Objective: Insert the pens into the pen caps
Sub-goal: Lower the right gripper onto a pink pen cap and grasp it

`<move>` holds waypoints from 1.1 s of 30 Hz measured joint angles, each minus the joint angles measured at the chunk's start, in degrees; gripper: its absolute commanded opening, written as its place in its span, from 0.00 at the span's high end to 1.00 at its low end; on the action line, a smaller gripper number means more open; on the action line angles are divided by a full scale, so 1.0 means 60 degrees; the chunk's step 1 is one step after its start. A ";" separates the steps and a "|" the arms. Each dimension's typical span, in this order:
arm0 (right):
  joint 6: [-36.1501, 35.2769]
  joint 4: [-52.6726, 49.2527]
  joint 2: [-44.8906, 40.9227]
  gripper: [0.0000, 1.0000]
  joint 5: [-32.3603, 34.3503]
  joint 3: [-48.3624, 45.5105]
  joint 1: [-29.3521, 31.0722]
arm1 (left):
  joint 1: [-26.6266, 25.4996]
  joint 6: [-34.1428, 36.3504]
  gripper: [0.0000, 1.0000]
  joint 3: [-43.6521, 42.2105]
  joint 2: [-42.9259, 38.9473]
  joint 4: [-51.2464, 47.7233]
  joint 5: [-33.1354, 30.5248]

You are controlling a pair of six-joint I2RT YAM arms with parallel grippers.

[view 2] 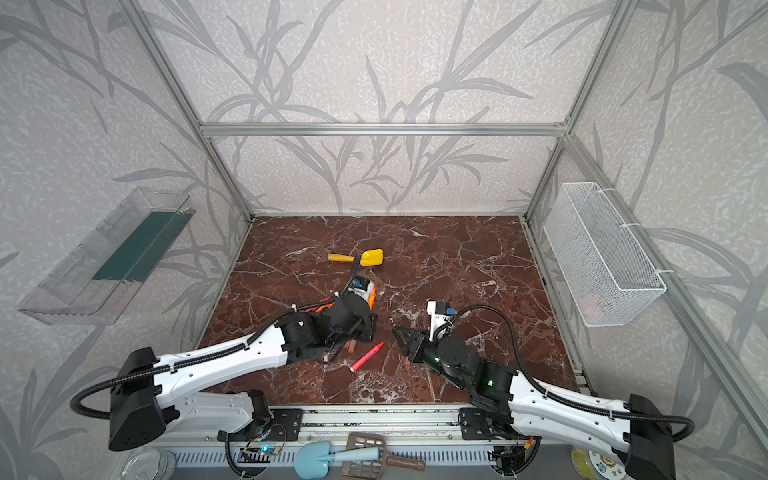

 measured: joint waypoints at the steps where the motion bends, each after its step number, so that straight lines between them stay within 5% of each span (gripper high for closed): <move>1: -0.0091 -0.0506 -0.0306 0.54 0.0117 0.0106 0.0000 | 0.0393 -0.0011 1.00 0.0273 -0.0066 -0.0186 -0.0051; 6: -0.0470 -0.2619 -0.0809 0.54 0.0375 0.0335 0.0004 | 0.1494 0.0040 1.00 0.0342 -0.0481 0.0004 -0.0554; 12: -0.1045 -0.4554 0.1206 0.54 0.0313 0.1111 0.0007 | 0.1698 0.1341 1.00 -0.1563 -0.0754 0.1708 -0.1031; 20: -0.1486 -0.5195 0.4422 0.56 0.0182 0.1953 0.0018 | 0.1741 0.2663 1.00 -0.2444 -0.1785 0.2696 -0.1330; 33: -0.1774 -0.5151 0.5927 0.56 0.0091 0.2532 0.0124 | 0.1851 0.2761 1.00 -0.2444 -0.1949 0.3053 -0.1486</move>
